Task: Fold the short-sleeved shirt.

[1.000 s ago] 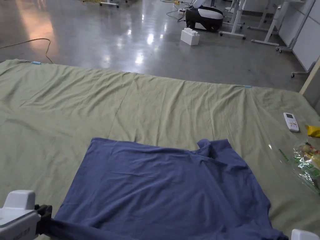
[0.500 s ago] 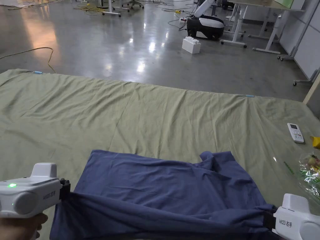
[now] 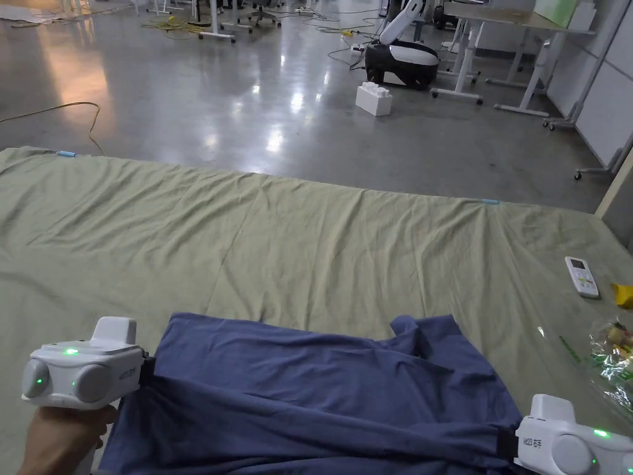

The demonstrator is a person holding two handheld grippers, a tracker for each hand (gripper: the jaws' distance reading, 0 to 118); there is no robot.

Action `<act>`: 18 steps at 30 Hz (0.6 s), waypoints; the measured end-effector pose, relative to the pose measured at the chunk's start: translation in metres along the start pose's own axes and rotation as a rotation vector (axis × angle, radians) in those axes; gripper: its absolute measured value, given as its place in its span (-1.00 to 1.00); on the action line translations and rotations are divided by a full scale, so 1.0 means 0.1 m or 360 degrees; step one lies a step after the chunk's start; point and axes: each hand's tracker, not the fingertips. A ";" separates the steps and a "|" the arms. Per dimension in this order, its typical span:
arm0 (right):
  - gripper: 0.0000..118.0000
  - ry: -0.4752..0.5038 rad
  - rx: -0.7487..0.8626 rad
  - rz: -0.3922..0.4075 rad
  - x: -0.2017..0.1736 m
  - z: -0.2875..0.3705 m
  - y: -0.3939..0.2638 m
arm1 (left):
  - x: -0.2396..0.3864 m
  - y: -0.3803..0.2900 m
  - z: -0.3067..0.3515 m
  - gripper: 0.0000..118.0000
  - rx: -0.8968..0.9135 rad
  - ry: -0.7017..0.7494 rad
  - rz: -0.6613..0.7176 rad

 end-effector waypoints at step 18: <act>0.40 0.0087 0.1073 0.0182 -0.68 1.46 -0.47 | 0.48 -0.49 1.27 -0.02 0.0576 -0.0040 -0.0092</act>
